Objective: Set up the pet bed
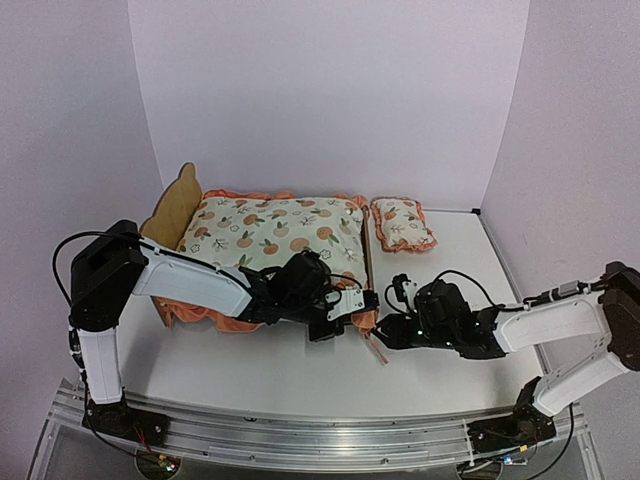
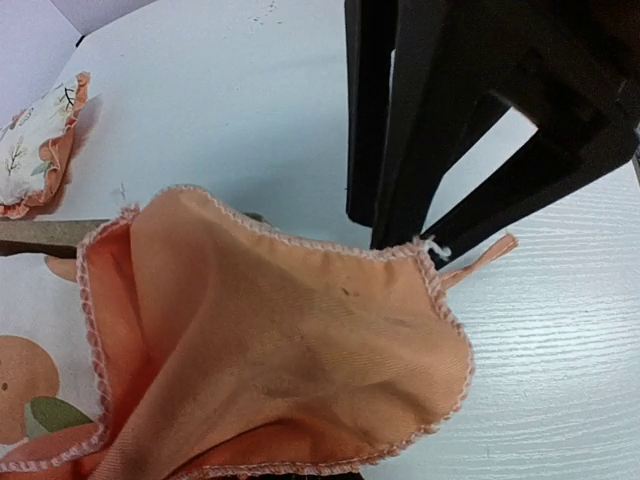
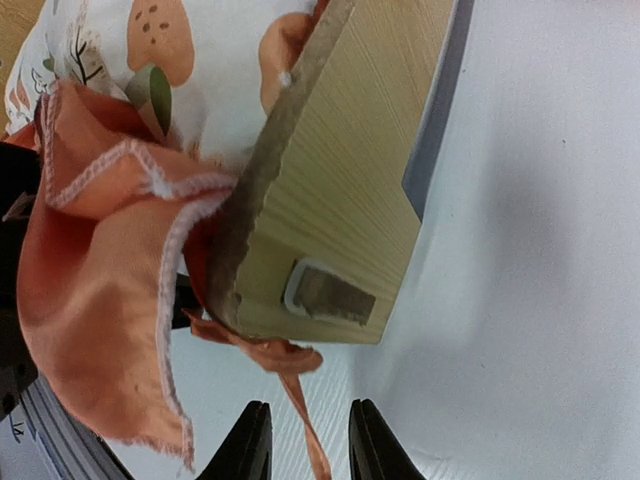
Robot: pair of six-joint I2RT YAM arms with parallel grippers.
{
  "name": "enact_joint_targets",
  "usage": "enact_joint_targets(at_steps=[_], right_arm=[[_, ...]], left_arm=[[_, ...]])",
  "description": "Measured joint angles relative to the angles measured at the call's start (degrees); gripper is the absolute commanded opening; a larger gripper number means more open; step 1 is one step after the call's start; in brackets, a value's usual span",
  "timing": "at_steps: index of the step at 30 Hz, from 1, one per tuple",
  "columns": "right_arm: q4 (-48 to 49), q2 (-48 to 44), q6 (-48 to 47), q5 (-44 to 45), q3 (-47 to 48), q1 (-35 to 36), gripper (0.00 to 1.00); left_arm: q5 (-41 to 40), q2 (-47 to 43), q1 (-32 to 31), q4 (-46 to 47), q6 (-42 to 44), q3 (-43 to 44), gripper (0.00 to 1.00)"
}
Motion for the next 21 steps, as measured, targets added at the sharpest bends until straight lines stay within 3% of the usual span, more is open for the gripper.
enact_joint_targets(at_steps=[9, 16, 21], right_arm=[[3.66, 3.2, -0.71, 0.85, 2.2, -0.99, 0.0], [3.61, 3.13, -0.88, -0.66, 2.16, -1.36, 0.0], [3.04, 0.51, -1.06, -6.28, 1.32, -1.7, 0.0]], left_arm=[[-1.35, 0.85, 0.0, 5.55, 2.31, -0.21, 0.0], [-1.91, 2.04, 0.0, 6.81, 3.3, -0.5, 0.0], [-2.33, 2.77, -0.05, 7.63, 3.28, -0.55, 0.0]])
